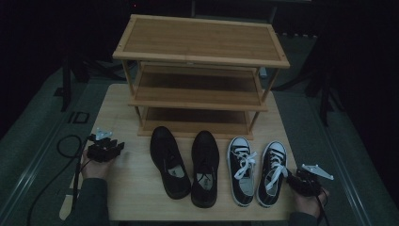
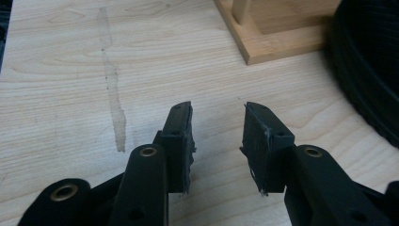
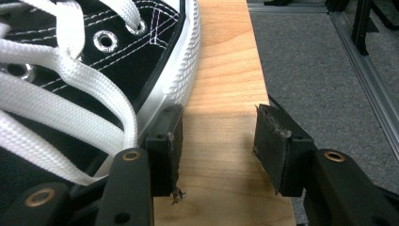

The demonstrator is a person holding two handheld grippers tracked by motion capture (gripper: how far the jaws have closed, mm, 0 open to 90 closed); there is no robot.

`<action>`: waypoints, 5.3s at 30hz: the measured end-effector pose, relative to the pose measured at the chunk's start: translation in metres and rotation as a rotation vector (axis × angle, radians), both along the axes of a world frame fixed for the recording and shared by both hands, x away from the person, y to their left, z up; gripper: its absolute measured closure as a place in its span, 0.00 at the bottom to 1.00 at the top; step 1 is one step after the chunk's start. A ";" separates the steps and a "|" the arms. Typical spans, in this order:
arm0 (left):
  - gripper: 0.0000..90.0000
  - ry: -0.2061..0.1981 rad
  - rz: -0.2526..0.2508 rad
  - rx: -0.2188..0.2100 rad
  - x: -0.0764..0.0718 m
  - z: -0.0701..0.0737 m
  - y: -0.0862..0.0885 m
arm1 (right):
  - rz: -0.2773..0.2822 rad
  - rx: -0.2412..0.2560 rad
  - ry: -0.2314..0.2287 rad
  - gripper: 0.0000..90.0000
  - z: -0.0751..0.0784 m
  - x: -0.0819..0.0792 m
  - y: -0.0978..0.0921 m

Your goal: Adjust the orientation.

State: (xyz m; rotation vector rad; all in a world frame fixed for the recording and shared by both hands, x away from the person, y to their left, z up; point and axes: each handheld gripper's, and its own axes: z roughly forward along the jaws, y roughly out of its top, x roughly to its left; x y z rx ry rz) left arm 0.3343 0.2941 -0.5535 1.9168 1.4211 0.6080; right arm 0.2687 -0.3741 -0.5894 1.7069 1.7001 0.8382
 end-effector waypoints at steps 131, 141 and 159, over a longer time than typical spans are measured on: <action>0.38 0.162 -0.412 0.108 -0.028 0.077 -0.154 | 0.002 0.003 0.001 0.53 0.000 0.001 -0.002; 0.71 0.184 -0.415 0.142 -0.030 0.073 -0.157 | 0.002 0.003 0.001 0.53 0.000 0.001 -0.002; 0.94 0.158 -0.336 0.201 -0.020 0.083 -0.112 | 0.002 0.003 0.002 0.53 0.000 0.001 -0.002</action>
